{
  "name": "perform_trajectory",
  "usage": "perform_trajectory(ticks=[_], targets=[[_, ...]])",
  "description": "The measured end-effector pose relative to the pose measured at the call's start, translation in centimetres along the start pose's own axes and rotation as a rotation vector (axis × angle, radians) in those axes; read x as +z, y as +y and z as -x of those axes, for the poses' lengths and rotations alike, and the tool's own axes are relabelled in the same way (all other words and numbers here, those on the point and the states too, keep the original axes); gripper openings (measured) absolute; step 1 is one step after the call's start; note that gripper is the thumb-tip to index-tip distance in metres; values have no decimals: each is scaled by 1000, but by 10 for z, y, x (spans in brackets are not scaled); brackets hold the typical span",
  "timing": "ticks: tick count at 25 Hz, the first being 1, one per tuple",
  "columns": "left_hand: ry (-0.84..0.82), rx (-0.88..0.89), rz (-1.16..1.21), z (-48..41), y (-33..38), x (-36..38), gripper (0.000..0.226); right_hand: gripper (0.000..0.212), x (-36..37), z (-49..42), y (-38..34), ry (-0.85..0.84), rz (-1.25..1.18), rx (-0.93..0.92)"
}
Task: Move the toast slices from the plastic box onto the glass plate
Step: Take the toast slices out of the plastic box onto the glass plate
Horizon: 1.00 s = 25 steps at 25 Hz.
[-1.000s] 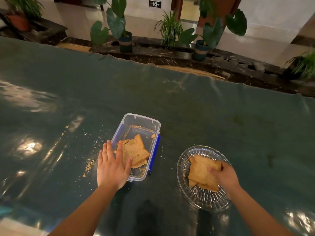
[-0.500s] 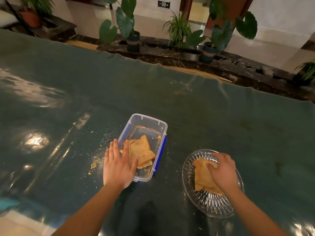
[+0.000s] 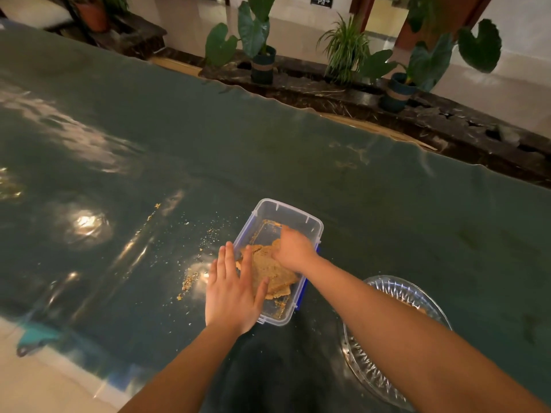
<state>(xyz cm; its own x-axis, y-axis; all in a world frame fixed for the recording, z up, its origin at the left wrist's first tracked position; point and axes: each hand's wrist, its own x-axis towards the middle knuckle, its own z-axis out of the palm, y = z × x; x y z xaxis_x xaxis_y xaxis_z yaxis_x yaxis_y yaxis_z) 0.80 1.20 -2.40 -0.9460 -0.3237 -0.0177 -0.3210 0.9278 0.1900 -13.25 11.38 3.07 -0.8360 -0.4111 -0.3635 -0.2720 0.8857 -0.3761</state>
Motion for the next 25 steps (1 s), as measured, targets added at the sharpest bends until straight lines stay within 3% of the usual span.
perform_trajectory(ticks=[4, 10, 15, 20, 25], targets=[[18, -1, -1, 0, 0, 2, 75, 40, 24, -18, -9, -98, 169, 99], [24, -7, 5, 0, 0, 4, 73, 57, 41, -19, -7, -40, -114, 293], [27, -12, 4, 0, 0, 5, 73, 35, 41, -15, -6, 12, -229, 259], [22, -14, -12, 0, 0, 6, 74, 36, 31, -6, -5, 0, -311, 174], [12, -14, 1, -1, -1, 6, 76, 40, 6, 10, 7, 133, -339, 121]])
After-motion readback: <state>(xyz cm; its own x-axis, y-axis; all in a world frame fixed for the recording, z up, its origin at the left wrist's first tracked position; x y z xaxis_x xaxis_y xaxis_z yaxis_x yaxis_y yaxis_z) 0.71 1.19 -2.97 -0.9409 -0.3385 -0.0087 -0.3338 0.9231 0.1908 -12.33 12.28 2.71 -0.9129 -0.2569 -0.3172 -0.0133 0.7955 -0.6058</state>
